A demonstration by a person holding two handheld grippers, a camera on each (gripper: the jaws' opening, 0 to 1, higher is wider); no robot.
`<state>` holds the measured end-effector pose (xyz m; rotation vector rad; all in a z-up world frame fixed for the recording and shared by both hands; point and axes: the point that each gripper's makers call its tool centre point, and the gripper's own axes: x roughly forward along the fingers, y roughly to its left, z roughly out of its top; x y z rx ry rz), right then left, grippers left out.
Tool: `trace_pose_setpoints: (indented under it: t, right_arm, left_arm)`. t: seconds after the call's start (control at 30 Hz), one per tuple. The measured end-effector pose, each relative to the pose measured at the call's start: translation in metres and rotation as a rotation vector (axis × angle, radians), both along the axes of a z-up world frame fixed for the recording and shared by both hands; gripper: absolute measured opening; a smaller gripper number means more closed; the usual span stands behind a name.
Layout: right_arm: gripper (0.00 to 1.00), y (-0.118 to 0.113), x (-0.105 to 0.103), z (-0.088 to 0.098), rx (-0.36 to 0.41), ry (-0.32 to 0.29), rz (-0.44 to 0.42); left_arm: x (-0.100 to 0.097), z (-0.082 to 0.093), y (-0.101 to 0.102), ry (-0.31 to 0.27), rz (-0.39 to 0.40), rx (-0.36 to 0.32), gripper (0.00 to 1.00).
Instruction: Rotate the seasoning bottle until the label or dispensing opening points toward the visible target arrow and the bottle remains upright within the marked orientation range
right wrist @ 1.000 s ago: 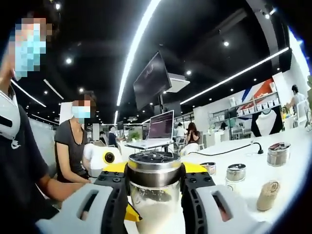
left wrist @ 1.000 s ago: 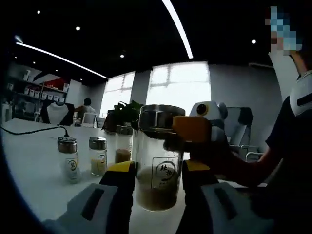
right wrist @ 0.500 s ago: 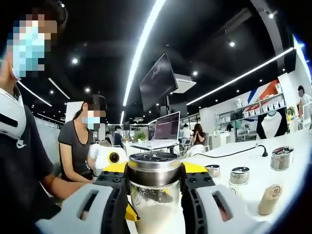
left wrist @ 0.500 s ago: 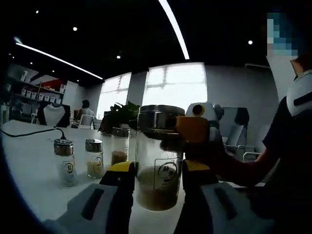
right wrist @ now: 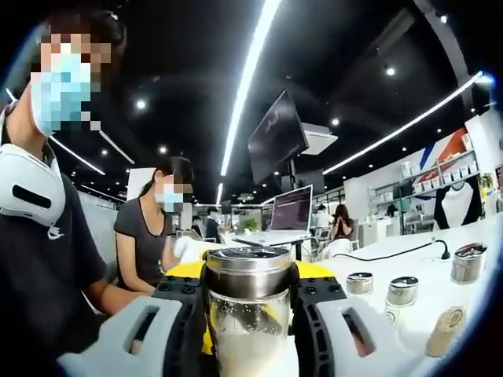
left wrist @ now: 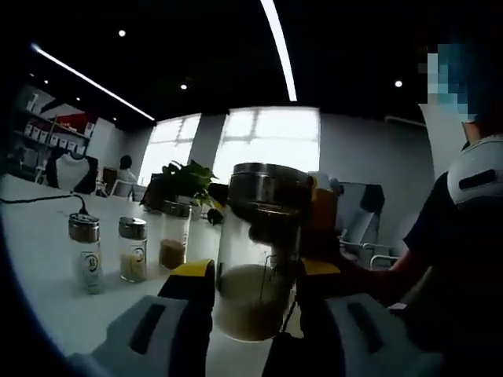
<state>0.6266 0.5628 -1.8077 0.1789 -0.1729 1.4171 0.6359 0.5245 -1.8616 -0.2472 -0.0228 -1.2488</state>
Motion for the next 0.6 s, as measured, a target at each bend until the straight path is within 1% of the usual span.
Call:
trace_pose_setpoints:
  t: [0.07, 0.13, 0.2, 0.23, 0.3, 0.33, 0.4, 0.43, 0.47, 0.5, 0.53, 0.6]
  right_arm:
    - [0.39, 0.0, -0.006, 0.002, 0.008, -0.009, 0.033]
    - [0.39, 0.0, -0.01, 0.003, 0.015, -0.014, 0.058]
    - [0.39, 0.001, -0.016, 0.005, 0.025, -0.019, 0.093]
    - [0.39, 0.001, -0.017, 0.004, 0.026, -0.017, 0.099]
    - [0.39, 0.001, -0.017, 0.004, 0.028, -0.008, 0.104]
    - [0.39, 0.001, -0.016, 0.003, 0.03, 0.004, 0.1]
    - [0.39, -0.001, -0.01, 0.006, 0.058, 0.032, 0.077]
    - [0.39, -0.003, -0.006, 0.008, 0.075, 0.052, 0.065]
    - [0.39, -0.004, -0.002, 0.009, 0.083, 0.058, 0.047]
    - [0.39, -0.004, -0.001, 0.009, 0.086, 0.058, 0.039]
    - [0.39, -0.005, 0.004, 0.009, 0.088, 0.044, 0.002]
    - [0.38, -0.001, 0.007, 0.007, 0.076, 0.028, -0.033]
  left_arm:
    - [-0.004, -0.002, -0.003, 0.018, -0.032, 0.006, 0.45]
    - [-0.007, -0.003, -0.006, 0.017, -0.049, 0.011, 0.46]
    - [-0.012, -0.006, -0.01, 0.009, -0.067, 0.034, 0.46]
    - [-0.015, -0.006, -0.012, -0.02, -0.068, 0.056, 0.45]
    - [-0.016, -0.009, -0.014, -0.053, -0.047, 0.1, 0.44]
    - [-0.015, -0.008, -0.014, -0.064, -0.026, 0.111, 0.43]
    - [-0.012, -0.005, -0.011, -0.067, 0.008, 0.098, 0.43]
    - [-0.009, -0.002, -0.009, -0.059, 0.029, 0.083, 0.43]
    - [-0.006, -0.002, -0.007, -0.051, 0.048, 0.08, 0.43]
    - [-0.005, -0.001, -0.006, -0.05, 0.059, 0.08, 0.42]
    - [0.003, -0.002, -0.001, -0.067, 0.116, 0.095, 0.42]
    - [0.009, -0.005, 0.004, -0.089, 0.176, 0.133, 0.42]
